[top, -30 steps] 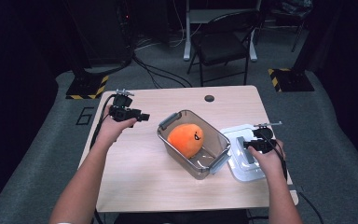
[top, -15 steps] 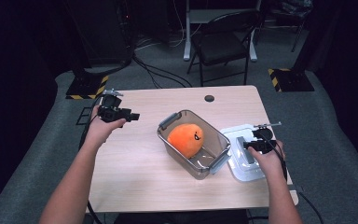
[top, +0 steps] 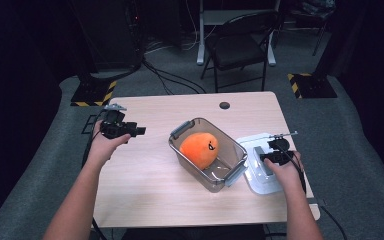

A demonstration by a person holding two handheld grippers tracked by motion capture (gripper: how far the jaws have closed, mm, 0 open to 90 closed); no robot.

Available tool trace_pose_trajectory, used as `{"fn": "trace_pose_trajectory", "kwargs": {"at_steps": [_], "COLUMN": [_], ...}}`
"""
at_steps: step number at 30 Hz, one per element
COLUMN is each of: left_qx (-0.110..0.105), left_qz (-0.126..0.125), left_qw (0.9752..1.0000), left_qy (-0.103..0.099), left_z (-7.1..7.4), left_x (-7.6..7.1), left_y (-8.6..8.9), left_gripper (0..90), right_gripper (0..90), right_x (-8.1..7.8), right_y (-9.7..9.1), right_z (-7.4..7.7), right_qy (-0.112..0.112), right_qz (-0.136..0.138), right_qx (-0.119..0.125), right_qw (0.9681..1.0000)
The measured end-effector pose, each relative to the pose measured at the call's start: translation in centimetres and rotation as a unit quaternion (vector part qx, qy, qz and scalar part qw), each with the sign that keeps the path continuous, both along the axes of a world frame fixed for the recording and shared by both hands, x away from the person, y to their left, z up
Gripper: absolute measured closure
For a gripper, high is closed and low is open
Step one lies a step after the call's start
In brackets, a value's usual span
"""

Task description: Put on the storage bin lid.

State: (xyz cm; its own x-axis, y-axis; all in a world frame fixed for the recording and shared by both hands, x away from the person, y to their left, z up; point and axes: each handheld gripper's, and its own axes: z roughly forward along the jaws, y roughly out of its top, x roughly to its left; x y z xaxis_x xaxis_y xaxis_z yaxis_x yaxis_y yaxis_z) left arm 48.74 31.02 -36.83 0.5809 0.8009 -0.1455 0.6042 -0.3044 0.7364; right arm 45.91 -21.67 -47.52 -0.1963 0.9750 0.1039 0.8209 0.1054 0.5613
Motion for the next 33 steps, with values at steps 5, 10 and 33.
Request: {"fn": "trace_pose_trajectory", "kwargs": {"at_steps": [5, 10, 33], "left_qx": [-0.003, -0.001, -0.033], "left_qz": [0.000, 0.003, 0.020], "left_qw": [1.0000, 1.0000, 0.9992], "left_qy": [0.004, 0.003, 0.004], "left_z": [-0.6, -1.3, -4.3], "left_x": [-0.5, -0.9, -2.3], "left_y": [0.3, 0.5, 1.7], "left_gripper": [47.2, 46.9, 46.2], "right_gripper": [60.7, 61.5, 66.2], "right_x": [0.2, 0.4, 0.6], "right_y": [0.2, 0.2, 0.5], "right_z": [-0.2, -0.5, -1.3], "right_qy": [0.003, 0.005, 0.014], "right_qz": [0.001, 0.008, 0.014], "right_qx": [-0.004, -0.014, -0.023], "right_qw": [1.0000, 0.9999, 0.9995]}}
